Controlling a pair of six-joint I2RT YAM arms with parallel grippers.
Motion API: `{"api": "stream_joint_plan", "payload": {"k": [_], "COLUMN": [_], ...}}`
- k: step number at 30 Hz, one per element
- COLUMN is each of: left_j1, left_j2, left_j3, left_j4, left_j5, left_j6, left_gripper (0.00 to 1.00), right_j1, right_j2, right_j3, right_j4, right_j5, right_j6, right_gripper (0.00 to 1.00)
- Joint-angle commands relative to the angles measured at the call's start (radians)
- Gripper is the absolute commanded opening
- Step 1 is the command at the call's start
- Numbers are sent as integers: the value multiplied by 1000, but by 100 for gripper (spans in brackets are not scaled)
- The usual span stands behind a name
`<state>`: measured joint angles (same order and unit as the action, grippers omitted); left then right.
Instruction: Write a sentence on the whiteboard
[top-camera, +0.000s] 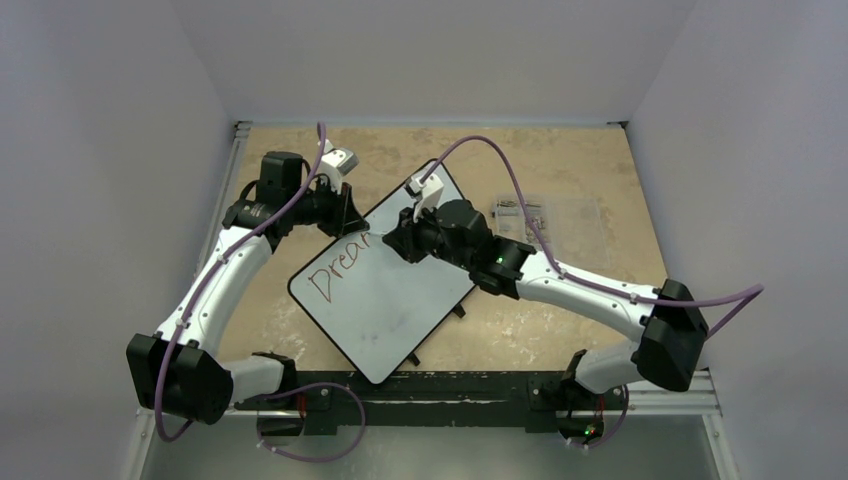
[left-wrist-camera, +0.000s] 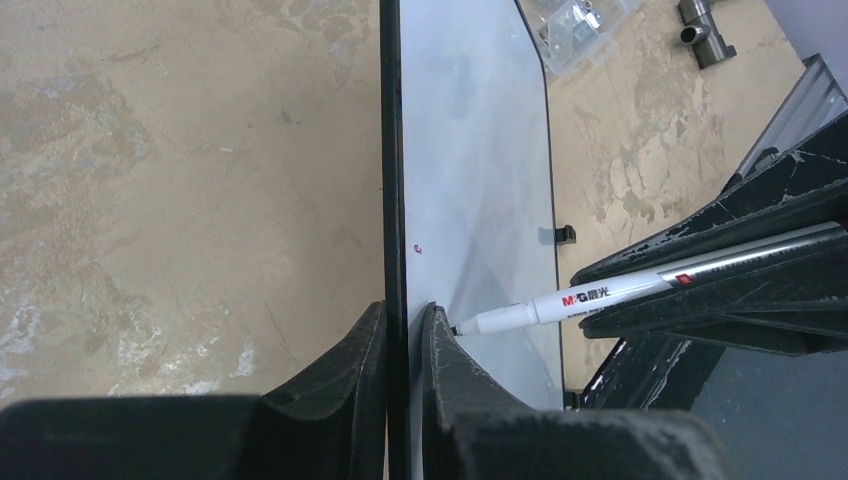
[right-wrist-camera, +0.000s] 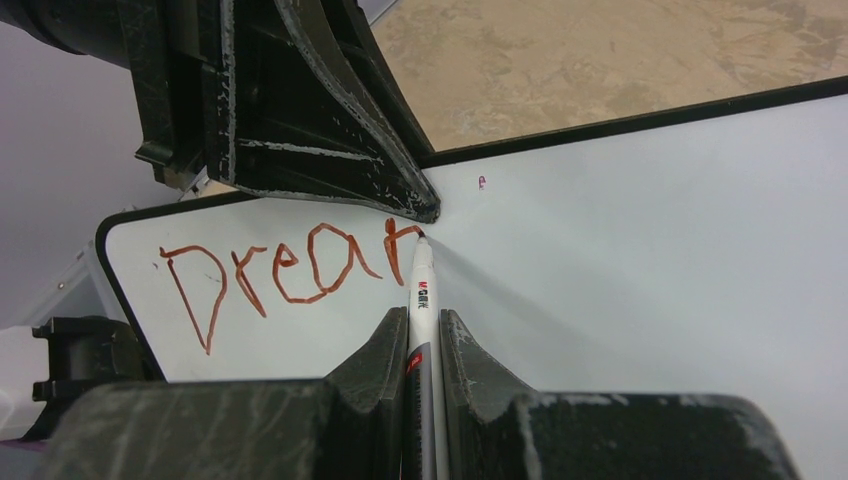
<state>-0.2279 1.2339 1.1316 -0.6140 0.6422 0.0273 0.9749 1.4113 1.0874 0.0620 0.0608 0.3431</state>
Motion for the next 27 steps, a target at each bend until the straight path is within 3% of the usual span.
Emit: {"api": "stream_joint_plan", "payload": {"k": [1, 8, 27], "left_j1": [-24, -24, -26], "left_j2": [-21, -22, -25], "left_j3": [22, 21, 19], "left_j4": [7, 7, 8], "left_j5": [29, 31, 30], "left_j6": [52, 50, 51], "left_gripper": [0, 0, 0], "right_j1": [-12, -11, -19], "right_j2": [-28, -52, 17], "right_j3": [-47, -86, 41], "right_j4": [-20, -7, -35], "right_j5": [12, 2, 46], "right_j6": [15, 40, -5], "right_gripper": [0, 0, 0]}}
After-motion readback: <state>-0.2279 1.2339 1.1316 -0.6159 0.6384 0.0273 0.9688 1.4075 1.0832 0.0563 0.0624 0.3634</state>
